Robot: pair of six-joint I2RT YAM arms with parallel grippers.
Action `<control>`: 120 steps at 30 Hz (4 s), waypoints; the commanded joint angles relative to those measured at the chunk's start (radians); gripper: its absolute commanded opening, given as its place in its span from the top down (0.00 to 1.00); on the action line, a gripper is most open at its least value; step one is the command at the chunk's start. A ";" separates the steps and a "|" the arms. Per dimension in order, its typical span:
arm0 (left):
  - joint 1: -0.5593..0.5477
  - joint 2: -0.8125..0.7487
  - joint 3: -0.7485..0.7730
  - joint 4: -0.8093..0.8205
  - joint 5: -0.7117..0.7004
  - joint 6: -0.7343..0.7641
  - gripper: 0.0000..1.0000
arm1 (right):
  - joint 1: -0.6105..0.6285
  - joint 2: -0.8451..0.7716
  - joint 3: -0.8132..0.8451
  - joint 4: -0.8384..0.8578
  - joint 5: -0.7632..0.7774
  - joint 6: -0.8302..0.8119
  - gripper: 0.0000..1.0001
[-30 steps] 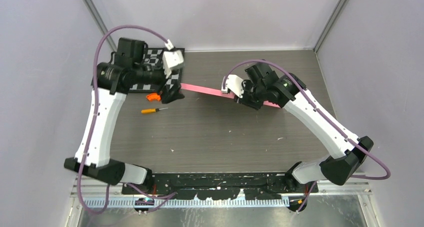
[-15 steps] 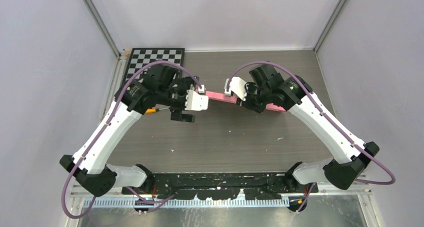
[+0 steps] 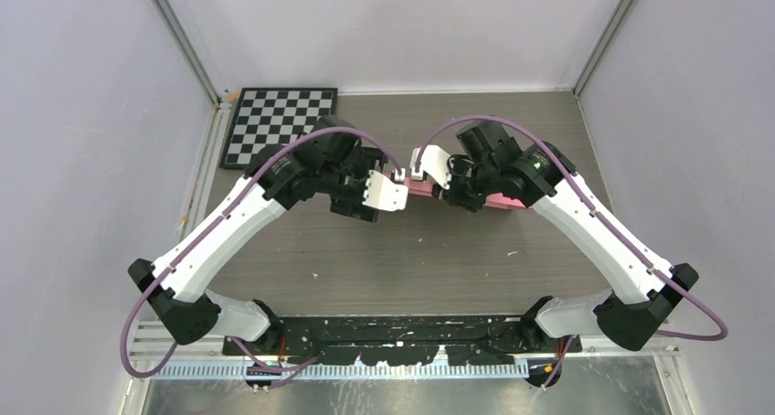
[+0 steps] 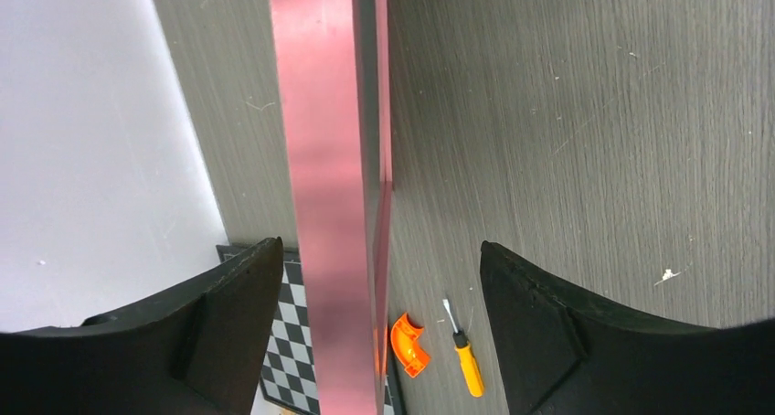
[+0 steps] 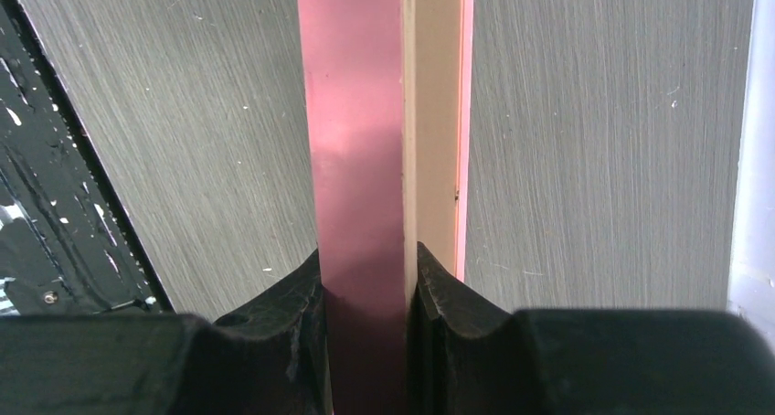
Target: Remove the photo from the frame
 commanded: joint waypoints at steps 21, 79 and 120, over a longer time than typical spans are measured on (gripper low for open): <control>-0.091 0.100 -0.084 0.007 -0.184 0.008 0.39 | 0.015 -0.070 -0.016 0.008 -0.181 0.069 0.98; 0.487 0.758 0.921 -0.426 0.728 -1.017 1.00 | -0.560 -0.067 0.156 0.191 -0.394 0.628 0.00; 0.609 0.358 -0.782 0.886 0.746 -1.730 1.00 | -0.802 0.153 -0.346 0.286 -0.446 0.731 0.00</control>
